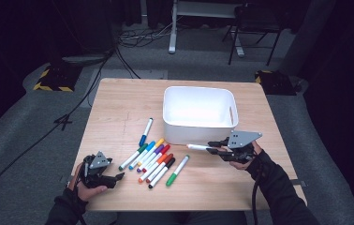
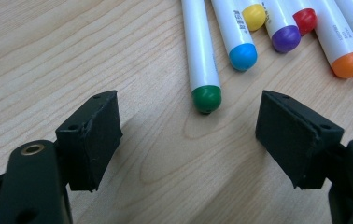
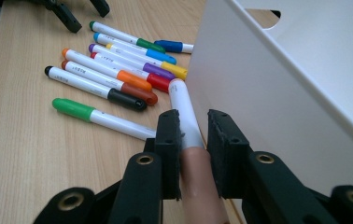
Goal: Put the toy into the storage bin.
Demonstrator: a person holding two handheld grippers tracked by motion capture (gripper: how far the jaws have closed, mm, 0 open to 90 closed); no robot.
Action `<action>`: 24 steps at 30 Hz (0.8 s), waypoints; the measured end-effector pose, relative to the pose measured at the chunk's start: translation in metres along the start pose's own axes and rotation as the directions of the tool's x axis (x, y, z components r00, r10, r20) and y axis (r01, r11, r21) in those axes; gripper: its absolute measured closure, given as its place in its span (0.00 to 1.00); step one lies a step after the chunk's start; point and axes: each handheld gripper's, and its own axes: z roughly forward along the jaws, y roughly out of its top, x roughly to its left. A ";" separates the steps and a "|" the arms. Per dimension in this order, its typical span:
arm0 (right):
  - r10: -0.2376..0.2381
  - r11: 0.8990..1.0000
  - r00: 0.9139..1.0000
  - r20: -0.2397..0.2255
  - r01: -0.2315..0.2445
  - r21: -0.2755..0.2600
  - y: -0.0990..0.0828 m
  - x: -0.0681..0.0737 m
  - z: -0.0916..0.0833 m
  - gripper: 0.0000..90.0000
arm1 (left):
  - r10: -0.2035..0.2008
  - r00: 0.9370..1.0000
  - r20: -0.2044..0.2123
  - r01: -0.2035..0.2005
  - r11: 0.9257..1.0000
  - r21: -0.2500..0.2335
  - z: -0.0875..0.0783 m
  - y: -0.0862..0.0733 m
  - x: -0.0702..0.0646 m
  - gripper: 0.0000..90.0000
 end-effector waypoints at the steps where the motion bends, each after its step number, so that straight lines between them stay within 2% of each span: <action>1: -0.008 1.000 1.000 0.003 0.008 0.002 0.002 -0.001 -0.002 0.83 | 0.000 1.000 0.000 0.000 1.000 0.000 0.000 0.000 0.000 0.25; 14: -0.057 0.998 0.997 0.051 0.058 -0.030 0.033 -0.016 -0.027 0.83 | -0.001 1.000 0.000 0.001 1.000 0.000 0.000 0.000 0.000 0.25; 24: -0.065 0.996 0.994 0.084 0.070 -0.054 0.050 -0.027 -0.038 0.83 | -0.002 1.000 0.001 0.002 1.000 0.001 0.000 0.000 0.000 0.25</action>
